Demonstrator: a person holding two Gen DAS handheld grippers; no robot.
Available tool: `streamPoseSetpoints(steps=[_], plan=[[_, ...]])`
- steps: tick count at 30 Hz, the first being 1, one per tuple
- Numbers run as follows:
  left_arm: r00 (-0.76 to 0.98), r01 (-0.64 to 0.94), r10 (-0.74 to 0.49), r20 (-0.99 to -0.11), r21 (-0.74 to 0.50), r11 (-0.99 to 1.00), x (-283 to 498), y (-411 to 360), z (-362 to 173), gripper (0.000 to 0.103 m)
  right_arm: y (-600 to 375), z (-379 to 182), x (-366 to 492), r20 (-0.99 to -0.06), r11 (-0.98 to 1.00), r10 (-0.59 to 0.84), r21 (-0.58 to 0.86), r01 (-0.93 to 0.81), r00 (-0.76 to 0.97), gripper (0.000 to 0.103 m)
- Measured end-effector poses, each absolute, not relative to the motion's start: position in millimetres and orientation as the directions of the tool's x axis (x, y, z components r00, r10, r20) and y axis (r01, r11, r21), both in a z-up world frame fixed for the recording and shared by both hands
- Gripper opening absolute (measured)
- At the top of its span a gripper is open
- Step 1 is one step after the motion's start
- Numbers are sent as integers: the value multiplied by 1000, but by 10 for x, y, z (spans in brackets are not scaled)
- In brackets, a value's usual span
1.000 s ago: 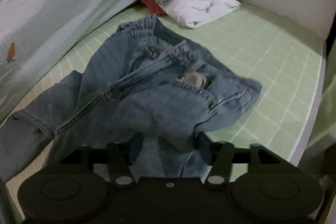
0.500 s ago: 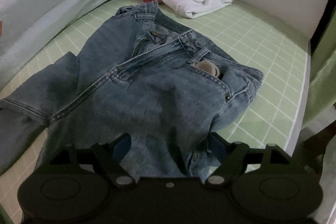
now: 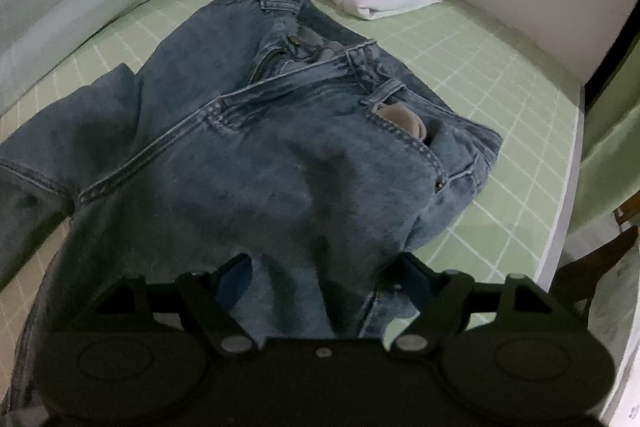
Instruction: Fold clothes
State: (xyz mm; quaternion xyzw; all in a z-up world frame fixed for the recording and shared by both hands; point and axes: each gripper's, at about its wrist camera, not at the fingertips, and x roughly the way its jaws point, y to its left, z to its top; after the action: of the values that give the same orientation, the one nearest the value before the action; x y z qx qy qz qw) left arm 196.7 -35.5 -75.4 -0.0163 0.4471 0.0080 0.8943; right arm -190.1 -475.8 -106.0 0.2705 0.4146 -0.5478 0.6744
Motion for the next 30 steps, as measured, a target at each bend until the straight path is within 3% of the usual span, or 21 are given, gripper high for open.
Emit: streamPoseSetpoints(steps=[6,24,27,29,30], plan=[[534,-93,-10,-845,-70,993,1870,-200,-958,82,-4759,-1113,-1823,-864,265,-502,-121,957,30,86],[484,-82,18,-875,-25,996,2095,-288,-1142,78,-4730,-1179,-1712,-875,286,-484,-166,944,-8,90],[502,-71,19,-865,-19,997,2067,-301,-1152,62,-4720,-1177,-1711,-875,288,-484,-167,943,-7,90],[521,-56,10,-853,-22,998,2047,-315,-1140,32,-4713,-1175,-1710,-875,289,-484,-168,943,-7,90],[527,-50,3,-850,-28,998,2040,-318,-1132,23,-4710,-1174,-1710,-875,289,-484,-168,942,-7,90]])
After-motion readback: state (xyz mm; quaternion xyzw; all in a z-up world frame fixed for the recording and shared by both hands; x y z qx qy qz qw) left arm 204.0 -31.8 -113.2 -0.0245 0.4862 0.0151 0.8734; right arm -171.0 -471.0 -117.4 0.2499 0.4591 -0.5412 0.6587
